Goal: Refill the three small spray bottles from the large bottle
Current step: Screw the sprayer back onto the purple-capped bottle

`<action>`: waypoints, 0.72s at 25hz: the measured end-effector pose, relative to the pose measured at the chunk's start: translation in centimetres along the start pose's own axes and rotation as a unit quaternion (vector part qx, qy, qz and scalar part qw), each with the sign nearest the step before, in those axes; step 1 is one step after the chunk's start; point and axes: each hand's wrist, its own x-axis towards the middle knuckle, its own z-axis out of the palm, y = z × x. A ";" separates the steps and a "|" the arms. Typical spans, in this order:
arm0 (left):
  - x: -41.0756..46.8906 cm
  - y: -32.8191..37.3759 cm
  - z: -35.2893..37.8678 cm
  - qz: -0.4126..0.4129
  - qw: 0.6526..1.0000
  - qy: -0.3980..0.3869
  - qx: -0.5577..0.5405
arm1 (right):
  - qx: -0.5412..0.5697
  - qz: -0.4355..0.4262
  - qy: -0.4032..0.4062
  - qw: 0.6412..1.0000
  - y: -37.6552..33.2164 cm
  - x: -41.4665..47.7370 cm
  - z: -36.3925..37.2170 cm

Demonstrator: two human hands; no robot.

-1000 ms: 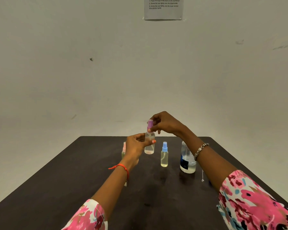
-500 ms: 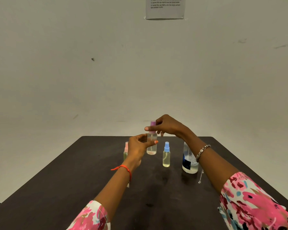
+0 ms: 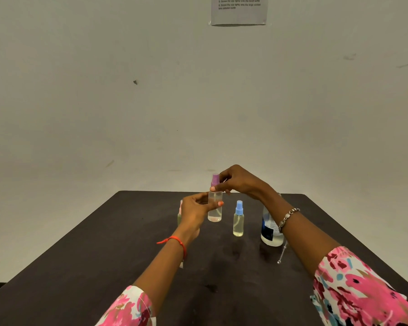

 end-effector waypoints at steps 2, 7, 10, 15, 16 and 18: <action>0.2 -0.2 -0.1 0.003 1.000 0.002 0.000 | 0.001 -0.013 0.012 1.000 0.1 -0.2 0.2; 0.2 -0.4 0.4 0.028 0.999 0.016 -0.013 | 0.002 -0.033 0.117 0.993 0.4 -0.3 2.0; -0.1 -0.7 0.4 0.057 0.998 0.020 -0.028 | 0.013 -0.040 0.159 0.986 0.9 -0.3 3.2; 0.4 -2.8 -0.1 0.021 0.999 -0.025 0.036 | -0.001 -0.005 0.130 0.991 2.5 0.7 4.2; 0.4 -3.5 -0.3 -0.002 0.996 -0.045 0.074 | -0.001 0.007 0.132 0.991 3.0 0.9 4.5; 0.4 -5.1 -0.8 -0.013 0.975 -0.113 0.192 | 0.002 0.028 0.145 0.989 4.3 1.6 5.1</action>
